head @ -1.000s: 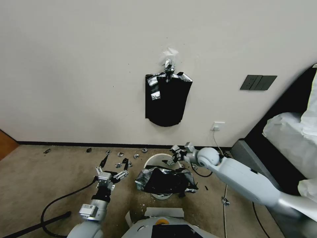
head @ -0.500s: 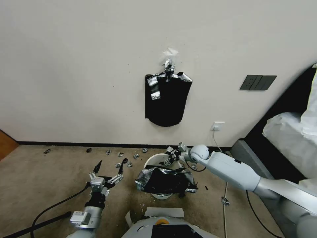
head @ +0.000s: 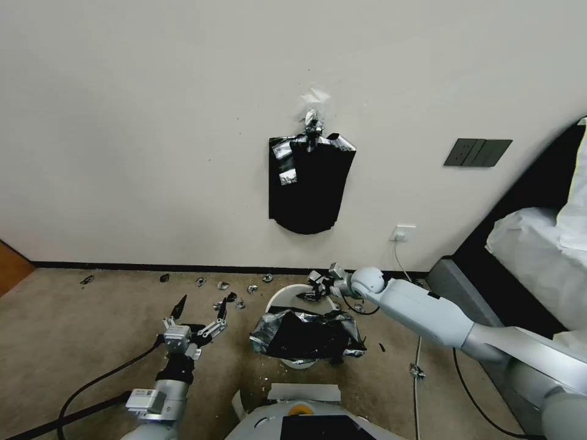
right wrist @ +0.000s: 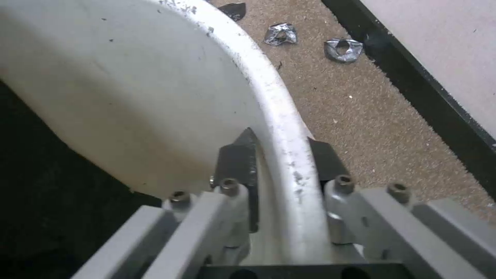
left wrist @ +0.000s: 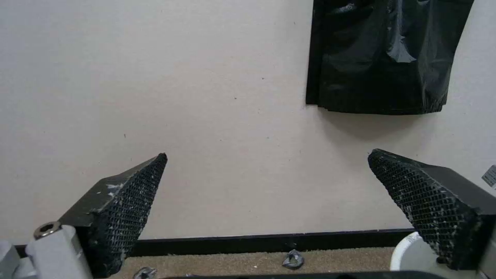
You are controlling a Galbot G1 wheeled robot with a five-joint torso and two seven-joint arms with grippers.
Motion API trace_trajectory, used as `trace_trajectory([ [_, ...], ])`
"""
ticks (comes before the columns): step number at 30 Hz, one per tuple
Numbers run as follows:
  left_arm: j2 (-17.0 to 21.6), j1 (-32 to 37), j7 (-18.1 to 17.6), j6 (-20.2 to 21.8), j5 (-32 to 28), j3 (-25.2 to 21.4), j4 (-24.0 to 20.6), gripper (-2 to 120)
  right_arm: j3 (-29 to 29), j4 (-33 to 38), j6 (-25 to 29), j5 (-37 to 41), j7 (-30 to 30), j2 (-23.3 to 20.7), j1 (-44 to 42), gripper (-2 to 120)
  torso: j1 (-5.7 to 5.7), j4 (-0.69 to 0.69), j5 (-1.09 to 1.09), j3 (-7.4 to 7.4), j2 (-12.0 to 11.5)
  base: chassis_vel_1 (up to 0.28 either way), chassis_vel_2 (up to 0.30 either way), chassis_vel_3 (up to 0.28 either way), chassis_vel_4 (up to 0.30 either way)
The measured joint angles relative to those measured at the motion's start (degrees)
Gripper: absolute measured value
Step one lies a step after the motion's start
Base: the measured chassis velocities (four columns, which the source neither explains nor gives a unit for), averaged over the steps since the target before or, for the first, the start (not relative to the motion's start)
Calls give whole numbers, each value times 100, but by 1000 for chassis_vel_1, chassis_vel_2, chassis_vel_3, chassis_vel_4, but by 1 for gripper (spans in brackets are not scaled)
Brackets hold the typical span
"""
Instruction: Place a trash bag onto the trash bin.
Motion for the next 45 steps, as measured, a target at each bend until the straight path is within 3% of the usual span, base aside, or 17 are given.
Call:
trace_trajectory([
  [6, 43, -27, -6, 79, -149, 6, -48, 100, 10, 175, -20, 249, 202, -95, -39, 7, 0, 1, 2, 0, 0, 0, 0, 0, 0],
  [10, 64, -79, -20, 120, -223, 7, -73, 100, 92, 617, -174, 742, 661, -314, -114, 3, 0, 3, 1, 0, 0, 0, 0, 0, 0],
  [12, 95, -144, -28, 154, -288, 30, -76, 100, 360, 999, -431, 1310, 1179, -520, -354, 3, 0, 1, 2, 0, 0, 0, 0, 0, 0],
  [15, 117, -177, -33, 176, -323, 33, -77, 100, 527, 1173, -509, 1551, 1519, -619, -536, 3, 0, 1, 1, 0, 0, 0, 0, 0, 0],
  [16, 142, -210, -40, 202, -367, 33, -86, 100, 719, 1323, -563, 1780, 1908, -689, -715, 3, 0, 1, 3, 0, 0, 0, 0, 0, 0],
  [22, 232, -300, -70, 329, -432, 86, -100, 100, 1660, 1987, -492, 2592, 3198, -859, -1538, 3, 0, 1, 2, 0, 0, 0, 0, 0, 0],
  [26, 255, -366, -110, 377, -434, 138, -105, 100, 2096, 2398, -472, 2851, 3735, -866, -1976, 3, 0, 1, 1, 0, 0, 0, 0, 0, 0],
  [29, 305, -474, -159, 434, -455, 164, -105, 100, 2562, 2985, -500, 3061, 4786, -800, -2663, 3, 0, 1, 2, 0, 0, 0, 0, 0, 0],
  [30, 305, -474, -159, 434, -455, 164, -105, 100, 2562, 2985, -500, 3061, 4786, -800, -2663, 3, 0, 1, 2, 0, 0, 0, 0, 0, 0],
  [32, 327, -499, -170, 451, -482, 163, -125, 100, 2931, 3332, -553, 3333, 5676, -652, -3128, 3, 0, 0, 1, 0, 0, 0, 0, 0, 0],
  [33, 327, -499, -170, 451, -482, 163, -125, 100, 2931, 3332, -553, 3333, 5676, -652, -3128, 3, 0, 0, 1, 0, 0, 0, 0, 0, 0],
  [36, 340, -500, -179, 460, -518, 137, -145, 100, 3301, 3700, -342, 3443, 6584, -385, -3603, 3, 0, 2, 0, 0, 0, 0, 0, 0, 0],
  [40, 342, -500, -182, 485, -564, 112, -167, 100, 3438, 4012, 32, 3242, 7277, -91, -4020, 3, 0, 1, 1, 0, 0, 0, 0, 0, 0],
  [45, 356, -519, -190, 519, -625, 6, -223, 100, 3632, 3971, 365, 2789, 7549, 249, -4502, 3, 0, 1, 0, 0, 1, 0, 0, 0, 0],
])
